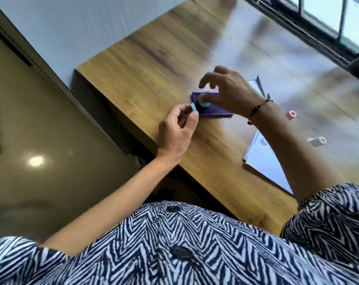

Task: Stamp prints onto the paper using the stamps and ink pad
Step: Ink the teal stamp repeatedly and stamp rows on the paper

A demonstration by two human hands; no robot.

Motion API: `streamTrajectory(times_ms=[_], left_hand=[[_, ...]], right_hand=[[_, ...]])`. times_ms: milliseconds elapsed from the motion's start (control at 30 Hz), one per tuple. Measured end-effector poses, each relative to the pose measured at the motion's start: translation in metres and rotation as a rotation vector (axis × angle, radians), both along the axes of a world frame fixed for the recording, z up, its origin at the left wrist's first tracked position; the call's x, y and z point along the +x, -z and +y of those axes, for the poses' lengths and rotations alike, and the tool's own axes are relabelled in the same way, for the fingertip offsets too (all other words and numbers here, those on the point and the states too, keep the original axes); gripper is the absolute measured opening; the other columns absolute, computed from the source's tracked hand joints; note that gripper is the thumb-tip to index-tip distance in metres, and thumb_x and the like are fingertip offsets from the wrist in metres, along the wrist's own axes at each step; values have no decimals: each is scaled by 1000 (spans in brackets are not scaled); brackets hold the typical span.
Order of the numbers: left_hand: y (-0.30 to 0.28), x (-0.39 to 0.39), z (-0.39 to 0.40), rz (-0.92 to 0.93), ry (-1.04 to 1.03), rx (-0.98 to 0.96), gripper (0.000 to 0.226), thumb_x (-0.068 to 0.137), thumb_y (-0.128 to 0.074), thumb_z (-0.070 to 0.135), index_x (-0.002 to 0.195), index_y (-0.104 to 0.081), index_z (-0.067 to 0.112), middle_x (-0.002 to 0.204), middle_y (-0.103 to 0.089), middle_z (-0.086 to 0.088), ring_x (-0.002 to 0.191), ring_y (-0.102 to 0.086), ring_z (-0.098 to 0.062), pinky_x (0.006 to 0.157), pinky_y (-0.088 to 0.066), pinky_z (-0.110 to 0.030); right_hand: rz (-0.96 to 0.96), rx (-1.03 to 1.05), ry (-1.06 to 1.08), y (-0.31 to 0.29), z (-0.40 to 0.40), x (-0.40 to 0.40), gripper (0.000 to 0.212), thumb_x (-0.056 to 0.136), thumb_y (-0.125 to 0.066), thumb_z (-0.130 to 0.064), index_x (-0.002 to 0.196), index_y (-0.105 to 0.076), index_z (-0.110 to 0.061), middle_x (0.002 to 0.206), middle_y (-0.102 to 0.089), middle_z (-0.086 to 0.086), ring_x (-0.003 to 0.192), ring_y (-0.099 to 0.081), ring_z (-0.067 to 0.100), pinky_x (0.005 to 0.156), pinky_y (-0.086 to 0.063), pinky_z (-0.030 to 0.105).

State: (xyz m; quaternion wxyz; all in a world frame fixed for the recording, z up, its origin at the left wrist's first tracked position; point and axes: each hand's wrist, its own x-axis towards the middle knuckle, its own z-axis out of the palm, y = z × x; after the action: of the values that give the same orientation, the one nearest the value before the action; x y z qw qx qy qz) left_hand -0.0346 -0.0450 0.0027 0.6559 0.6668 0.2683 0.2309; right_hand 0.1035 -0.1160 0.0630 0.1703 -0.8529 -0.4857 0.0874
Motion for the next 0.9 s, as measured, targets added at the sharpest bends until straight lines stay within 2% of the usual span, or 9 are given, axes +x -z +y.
streamTrajectory(times_ms=[67,133,233,333,533,633,700,800,900], left_hand=[[0,-2,-1,6,7,4,24,77,-57,32,97,-61,18,88,-64,2,80,-60,-4,80,-52,-29],[0,-2,-1,11,21,16,25,78,-57,31,98,-61,17,88,-64,3,79,-60,-2,80,-52,-27],[-1,-1,-1,0,20,1,23,77,-57,30,97,-61,17,88,-64,2,80,-60,-2,81,-52,-27],[0,-1,0,3,23,14,25,78,-57,30,98,-61,16,88,-64,3,79,-60,1,79,-51,-23],[-2,-2,0,0,-5,26,21,77,-57,29,96,-61,20,84,-62,12,75,-59,8,76,-50,-16],[-8,-7,-5,-16,5,69,25,78,-57,27,101,-60,18,90,-62,5,81,-60,1,81,-51,-25],[-13,-9,-11,-38,44,192,28,79,-57,29,103,-60,16,99,-64,-2,94,-60,-17,88,-49,-36],[-24,-5,-30,-119,221,366,35,80,-53,29,106,-59,7,108,-63,-5,103,-58,-25,94,-44,-32],[-31,2,-64,-196,490,493,30,81,-55,21,104,-58,2,106,-63,-7,101,-56,-21,90,-40,-22]], right_hand=[[-79,-101,65,3,3,-3,30,84,-61,-31,95,-63,-3,91,-63,24,82,-57,36,69,-38,35],[-121,-125,70,3,4,-5,27,86,-57,-25,92,-62,0,93,-65,26,85,-58,39,70,-42,42],[-182,-56,83,4,2,-5,19,85,-55,-16,91,-61,1,95,-65,23,84,-59,38,68,-43,40],[-235,-142,27,9,0,-9,19,87,-52,-16,95,-56,1,99,-60,22,85,-57,39,66,-42,42],[-145,-101,55,13,0,-12,14,82,-56,-12,92,-58,-3,100,-60,18,84,-56,37,62,-36,35],[26,89,190,5,-11,-15,14,76,-63,-7,89,-64,-2,92,-64,18,81,-56,30,66,-37,30],[101,302,368,-3,-32,-19,14,74,-66,-5,87,-65,-3,81,-66,12,71,-55,15,63,-35,19],[231,503,651,-6,-84,-37,14,73,-67,-5,86,-66,-10,71,-59,-12,60,-53,-9,64,-40,7],[345,689,907,-4,-150,-58,20,76,-66,-2,91,-65,-15,77,-63,-11,64,-58,-9,66,-48,10]])
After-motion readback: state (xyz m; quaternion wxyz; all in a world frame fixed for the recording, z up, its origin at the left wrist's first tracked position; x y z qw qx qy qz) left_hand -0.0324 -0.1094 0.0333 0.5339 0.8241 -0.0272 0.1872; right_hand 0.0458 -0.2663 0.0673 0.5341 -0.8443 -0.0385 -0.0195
